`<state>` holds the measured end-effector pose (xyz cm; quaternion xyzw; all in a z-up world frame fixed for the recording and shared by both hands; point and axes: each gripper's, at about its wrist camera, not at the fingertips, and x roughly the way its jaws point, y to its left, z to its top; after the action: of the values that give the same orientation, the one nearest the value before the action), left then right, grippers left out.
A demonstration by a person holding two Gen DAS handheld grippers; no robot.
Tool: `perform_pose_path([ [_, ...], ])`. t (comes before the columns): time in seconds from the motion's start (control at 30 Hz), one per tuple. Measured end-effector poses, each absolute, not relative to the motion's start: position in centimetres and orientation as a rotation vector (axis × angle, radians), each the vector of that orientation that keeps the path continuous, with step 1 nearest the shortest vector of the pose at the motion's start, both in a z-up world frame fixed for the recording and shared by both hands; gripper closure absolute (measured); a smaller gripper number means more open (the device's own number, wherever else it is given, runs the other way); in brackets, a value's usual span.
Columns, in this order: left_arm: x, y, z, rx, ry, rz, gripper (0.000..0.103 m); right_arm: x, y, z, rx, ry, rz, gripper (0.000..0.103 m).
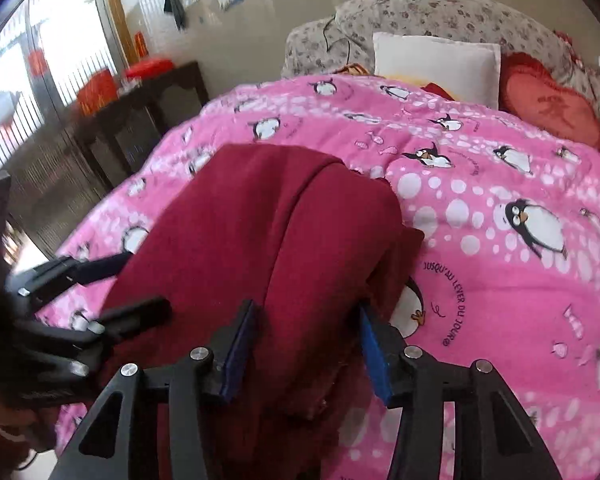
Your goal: Fold small clothes
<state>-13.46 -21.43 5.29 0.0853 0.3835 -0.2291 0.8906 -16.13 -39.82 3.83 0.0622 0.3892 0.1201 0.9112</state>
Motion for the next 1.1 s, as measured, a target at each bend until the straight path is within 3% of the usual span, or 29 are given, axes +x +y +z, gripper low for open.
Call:
perform_pose_path([
  [0.3, -13.4, -21.1, 5.0, 0.160, 0.800, -0.474, 0.023, -21.6, -39.2, 7.7, 0.129, 0.711, 0.281, 0.055],
  [0.4, -13.6, -21.0, 5.0, 0.145, 0.808, -0.476, 0.022, -23.9, -37.4, 8.6, 0.046, 0.673, 0.317, 0.062],
  [0.7, -13.3, -20.2, 3.7, 0.048, 0.874, -0.505, 0.017, -23.4, -36.5, 2.3, 0.049, 0.819, 0.308, 0.064],
  [0.87, -13.7, -19.6, 3.8, -0.004, 0.870, -0.498, 0.017, -24.9, -36.9, 4.4, 0.081, 0.787, 0.303, 0.064],
  [1.1, -16.0, -20.4, 5.4, 0.131, 0.784, -0.464, 0.017, -26.8, -37.6, 7.7, 0.168, 0.679, 0.298, 0.064],
])
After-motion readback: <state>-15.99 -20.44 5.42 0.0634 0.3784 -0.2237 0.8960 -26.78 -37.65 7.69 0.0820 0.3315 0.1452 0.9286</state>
